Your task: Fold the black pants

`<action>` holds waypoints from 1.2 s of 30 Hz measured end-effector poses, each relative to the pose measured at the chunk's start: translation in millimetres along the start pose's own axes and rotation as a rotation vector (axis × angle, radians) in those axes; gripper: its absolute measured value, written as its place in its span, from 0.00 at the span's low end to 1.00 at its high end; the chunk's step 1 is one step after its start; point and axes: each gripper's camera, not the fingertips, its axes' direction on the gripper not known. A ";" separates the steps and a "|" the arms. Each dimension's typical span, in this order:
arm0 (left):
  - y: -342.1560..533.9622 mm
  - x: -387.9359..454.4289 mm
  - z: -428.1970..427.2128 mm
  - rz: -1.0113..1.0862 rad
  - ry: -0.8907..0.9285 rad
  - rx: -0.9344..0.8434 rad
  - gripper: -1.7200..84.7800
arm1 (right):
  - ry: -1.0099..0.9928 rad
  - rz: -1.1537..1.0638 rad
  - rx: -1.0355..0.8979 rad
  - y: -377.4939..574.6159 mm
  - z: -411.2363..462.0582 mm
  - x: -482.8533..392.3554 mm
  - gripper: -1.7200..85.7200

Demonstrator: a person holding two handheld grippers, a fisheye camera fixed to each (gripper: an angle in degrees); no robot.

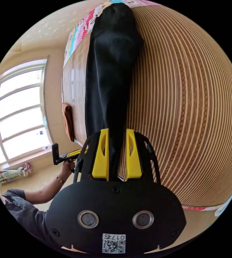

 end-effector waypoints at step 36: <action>-2.5 7.3 7.1 0.282 -0.032 -0.378 0.03 | -0.092 0.240 0.175 74.5 46.8 20.5 0.11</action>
